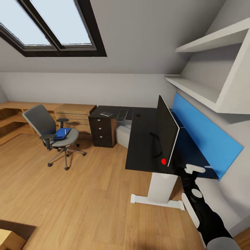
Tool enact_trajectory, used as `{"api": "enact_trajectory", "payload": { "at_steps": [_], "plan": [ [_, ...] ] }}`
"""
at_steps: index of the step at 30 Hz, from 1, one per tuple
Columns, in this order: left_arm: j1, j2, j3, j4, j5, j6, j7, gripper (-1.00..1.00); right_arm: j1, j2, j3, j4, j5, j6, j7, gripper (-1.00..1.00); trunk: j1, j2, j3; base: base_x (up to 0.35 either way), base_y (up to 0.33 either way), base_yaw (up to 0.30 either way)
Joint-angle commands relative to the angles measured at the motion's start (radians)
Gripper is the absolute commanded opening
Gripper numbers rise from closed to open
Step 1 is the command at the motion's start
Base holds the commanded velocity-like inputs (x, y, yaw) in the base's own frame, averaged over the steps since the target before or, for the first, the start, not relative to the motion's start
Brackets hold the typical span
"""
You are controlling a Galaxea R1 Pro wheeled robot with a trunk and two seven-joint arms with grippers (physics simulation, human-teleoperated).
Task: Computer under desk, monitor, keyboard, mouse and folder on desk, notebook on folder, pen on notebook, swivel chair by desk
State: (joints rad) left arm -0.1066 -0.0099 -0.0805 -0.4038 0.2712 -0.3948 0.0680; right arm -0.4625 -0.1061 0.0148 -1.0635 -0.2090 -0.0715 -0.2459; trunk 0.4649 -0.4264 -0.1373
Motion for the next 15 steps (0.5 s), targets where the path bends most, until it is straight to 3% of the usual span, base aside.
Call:
{"api": "enact_trajectory", "payload": {
  "at_steps": [1, 4, 15],
  "plan": [
    [-0.001, 0.001, -0.008, 0.0, 0.007, -0.004, 0.007, 1.0, -0.001, 0.0, 0.002, 0.001, -0.01, -0.005, -0.003, 1.0, -0.003, 0.005, 0.001, 0.0, 0.0, 0.0],
    [-0.001, 0.001, -0.008, 0.0, 0.007, -0.004, 0.007, 1.0, -0.001, 0.0, 0.003, 0.007, -0.01, -0.006, -0.003, 1.0, -0.015, 0.026, 0.011, 0.0, 0.0, 0.0],
    [-0.001, 0.001, -0.008, 0.001, 0.008, -0.004, 0.007, 1.0, -0.001, 0.0, 0.018, 0.021, -0.01, -0.007, -0.003, 1.0, -0.015, 0.026, 0.011, 0.0, 0.0, 0.0]
  ]
}}
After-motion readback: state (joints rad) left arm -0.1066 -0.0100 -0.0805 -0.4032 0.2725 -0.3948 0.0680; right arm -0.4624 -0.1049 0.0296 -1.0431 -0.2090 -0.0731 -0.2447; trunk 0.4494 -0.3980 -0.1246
